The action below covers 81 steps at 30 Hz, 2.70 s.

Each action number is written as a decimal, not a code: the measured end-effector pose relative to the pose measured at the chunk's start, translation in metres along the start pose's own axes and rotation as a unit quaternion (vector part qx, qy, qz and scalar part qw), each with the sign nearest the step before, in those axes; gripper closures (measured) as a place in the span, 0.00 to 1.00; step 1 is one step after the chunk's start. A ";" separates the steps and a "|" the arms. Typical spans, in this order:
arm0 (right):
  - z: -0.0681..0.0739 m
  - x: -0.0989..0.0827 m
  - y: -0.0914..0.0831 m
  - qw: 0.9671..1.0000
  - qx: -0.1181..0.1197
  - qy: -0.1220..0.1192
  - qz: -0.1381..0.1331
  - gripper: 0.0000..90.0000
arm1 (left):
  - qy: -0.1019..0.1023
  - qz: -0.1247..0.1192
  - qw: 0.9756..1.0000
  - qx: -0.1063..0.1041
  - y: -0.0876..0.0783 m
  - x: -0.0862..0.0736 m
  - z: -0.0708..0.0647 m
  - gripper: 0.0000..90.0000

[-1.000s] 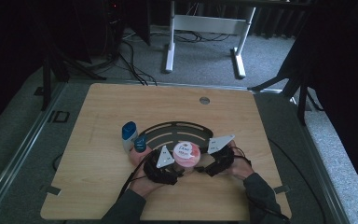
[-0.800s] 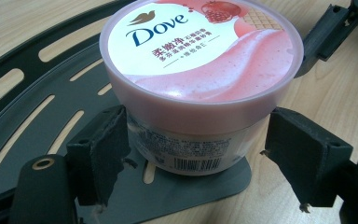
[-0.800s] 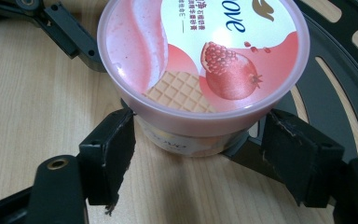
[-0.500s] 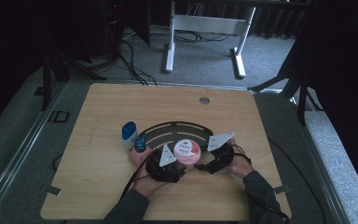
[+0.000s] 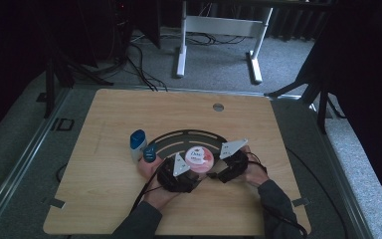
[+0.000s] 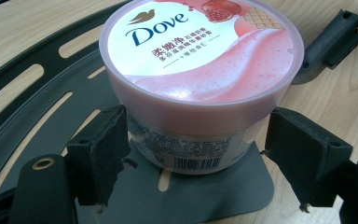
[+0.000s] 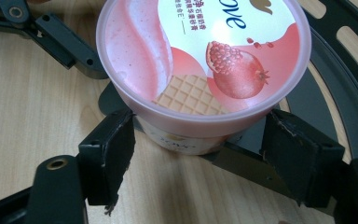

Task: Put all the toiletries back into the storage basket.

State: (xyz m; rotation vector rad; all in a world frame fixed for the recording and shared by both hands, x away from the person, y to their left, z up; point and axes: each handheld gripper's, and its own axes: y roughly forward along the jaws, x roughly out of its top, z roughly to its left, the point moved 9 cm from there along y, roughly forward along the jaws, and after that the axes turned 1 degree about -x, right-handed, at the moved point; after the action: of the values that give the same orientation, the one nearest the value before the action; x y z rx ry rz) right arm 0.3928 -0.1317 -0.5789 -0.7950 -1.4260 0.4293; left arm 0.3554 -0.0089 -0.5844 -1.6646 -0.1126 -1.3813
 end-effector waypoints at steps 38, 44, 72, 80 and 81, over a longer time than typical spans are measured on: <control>-0.026 -0.005 -0.001 0.998 -0.045 0.035 -0.003 0.32 | -0.031 0.001 0.999 0.039 0.028 0.015 0.009 0.25; -0.030 -0.008 -0.002 0.998 -0.049 0.043 -0.002 0.32 | -0.034 0.005 0.999 0.036 0.034 0.017 0.009 0.25; -0.050 -0.015 -0.008 0.993 -0.091 0.074 -0.006 0.32 | -0.050 0.000 0.999 0.017 0.059 0.032 0.017 0.25; -0.058 -0.018 -0.011 0.991 -0.103 0.084 -0.011 0.32 | -0.041 -0.002 0.999 0.017 0.067 0.040 0.020 0.25; -0.059 -0.018 -0.011 0.991 -0.104 0.086 -0.011 0.32 | -0.041 -0.002 0.999 0.016 0.068 0.040 0.020 0.25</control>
State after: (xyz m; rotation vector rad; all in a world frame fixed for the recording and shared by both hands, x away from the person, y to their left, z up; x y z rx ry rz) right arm 0.4456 -0.1653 -0.5810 -0.9593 -1.3309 0.1909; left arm 0.4245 -0.0512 -0.5900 -1.6959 -0.1851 -1.3079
